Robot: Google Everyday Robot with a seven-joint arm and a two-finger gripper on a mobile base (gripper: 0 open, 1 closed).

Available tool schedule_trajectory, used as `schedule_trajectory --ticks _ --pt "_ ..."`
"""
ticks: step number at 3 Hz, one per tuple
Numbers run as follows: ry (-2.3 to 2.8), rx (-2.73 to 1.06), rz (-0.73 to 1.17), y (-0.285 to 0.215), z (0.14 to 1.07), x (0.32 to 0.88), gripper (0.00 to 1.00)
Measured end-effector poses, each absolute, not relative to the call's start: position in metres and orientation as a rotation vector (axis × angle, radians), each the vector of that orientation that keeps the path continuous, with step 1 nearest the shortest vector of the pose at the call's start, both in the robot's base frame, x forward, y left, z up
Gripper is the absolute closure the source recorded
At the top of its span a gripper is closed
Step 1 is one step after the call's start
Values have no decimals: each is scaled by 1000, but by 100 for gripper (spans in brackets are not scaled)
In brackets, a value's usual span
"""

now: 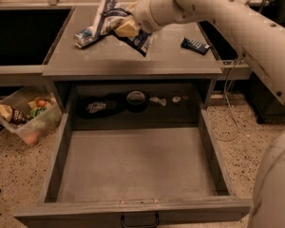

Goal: Pick blue chip bag from top drawer and place on counter

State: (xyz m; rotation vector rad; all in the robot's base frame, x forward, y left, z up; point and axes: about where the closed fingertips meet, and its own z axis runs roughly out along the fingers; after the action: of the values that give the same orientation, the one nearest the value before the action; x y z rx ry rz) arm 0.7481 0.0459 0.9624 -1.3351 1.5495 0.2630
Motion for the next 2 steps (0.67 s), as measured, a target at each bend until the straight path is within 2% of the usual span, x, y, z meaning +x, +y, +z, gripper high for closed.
schedule_trajectory --ticks 2 --pt "1695 -1210 364 2 882 756 100"
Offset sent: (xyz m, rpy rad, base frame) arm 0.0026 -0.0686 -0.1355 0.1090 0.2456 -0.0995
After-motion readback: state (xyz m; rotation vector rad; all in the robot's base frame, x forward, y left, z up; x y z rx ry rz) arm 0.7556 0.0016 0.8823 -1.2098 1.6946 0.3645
